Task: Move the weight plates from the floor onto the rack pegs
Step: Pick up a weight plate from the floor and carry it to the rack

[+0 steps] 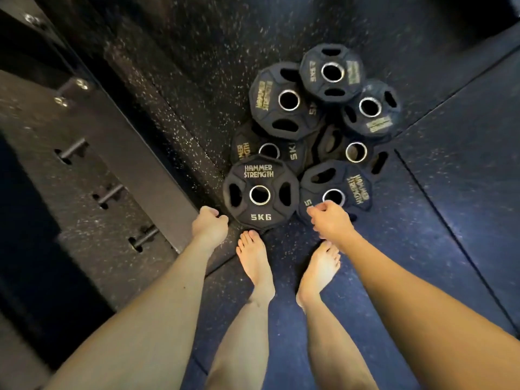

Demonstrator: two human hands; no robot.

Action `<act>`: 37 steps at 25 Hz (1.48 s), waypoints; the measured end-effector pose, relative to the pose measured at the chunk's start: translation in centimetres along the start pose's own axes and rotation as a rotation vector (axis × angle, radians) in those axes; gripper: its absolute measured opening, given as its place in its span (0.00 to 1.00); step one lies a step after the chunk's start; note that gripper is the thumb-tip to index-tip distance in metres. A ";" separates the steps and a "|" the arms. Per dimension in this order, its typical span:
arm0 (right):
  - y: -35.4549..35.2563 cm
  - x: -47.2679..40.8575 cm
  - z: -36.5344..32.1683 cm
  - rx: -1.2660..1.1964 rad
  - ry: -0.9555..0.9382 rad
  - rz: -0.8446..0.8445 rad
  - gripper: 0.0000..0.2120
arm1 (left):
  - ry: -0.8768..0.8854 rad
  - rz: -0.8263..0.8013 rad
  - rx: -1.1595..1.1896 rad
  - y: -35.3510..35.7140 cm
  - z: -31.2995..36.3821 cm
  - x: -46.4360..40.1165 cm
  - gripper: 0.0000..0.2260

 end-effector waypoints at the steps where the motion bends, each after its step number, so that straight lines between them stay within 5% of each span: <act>1: 1.3 -3.1 0.2 0.012 -0.010 0.008 0.11 | -0.015 -0.046 -0.003 2.5 0.5 -2.8 0.13; 5: 5.6 -12.5 1.0 0.174 -0.043 0.061 0.23 | 0.034 0.006 0.042 6.9 0.6 -13.1 0.23; 9: 7.0 -16.4 0.3 0.420 -0.101 0.199 0.25 | 0.091 -0.027 0.016 9.9 1.1 -18.6 0.21; 17: 6.2 -15.9 -1.6 0.529 -0.167 0.191 0.24 | 0.095 -0.048 0.179 10.5 1.0 -18.1 0.16; 23: -0.7 -5.8 -5.6 0.444 -0.254 0.188 0.22 | 0.145 0.027 0.399 5.3 3.2 -6.1 0.12; 28: -9.6 8.7 -9.8 -0.006 -0.272 0.148 0.14 | 0.247 0.063 0.633 -3.9 8.3 10.0 0.08; 37: -22.8 40.4 -18.8 -0.482 -0.647 0.195 0.02 | 0.583 -0.007 0.996 -22.8 12.9 39.8 0.06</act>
Point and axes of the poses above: each hand's wrist, its own x-axis away from the middle knuckle, its own y-axis out of the palm, z = x × y, the point moved 8 cm from there along -x, towards the middle knuckle, and after that the axes turned 2 degrees about x, right-handed, at the moved point
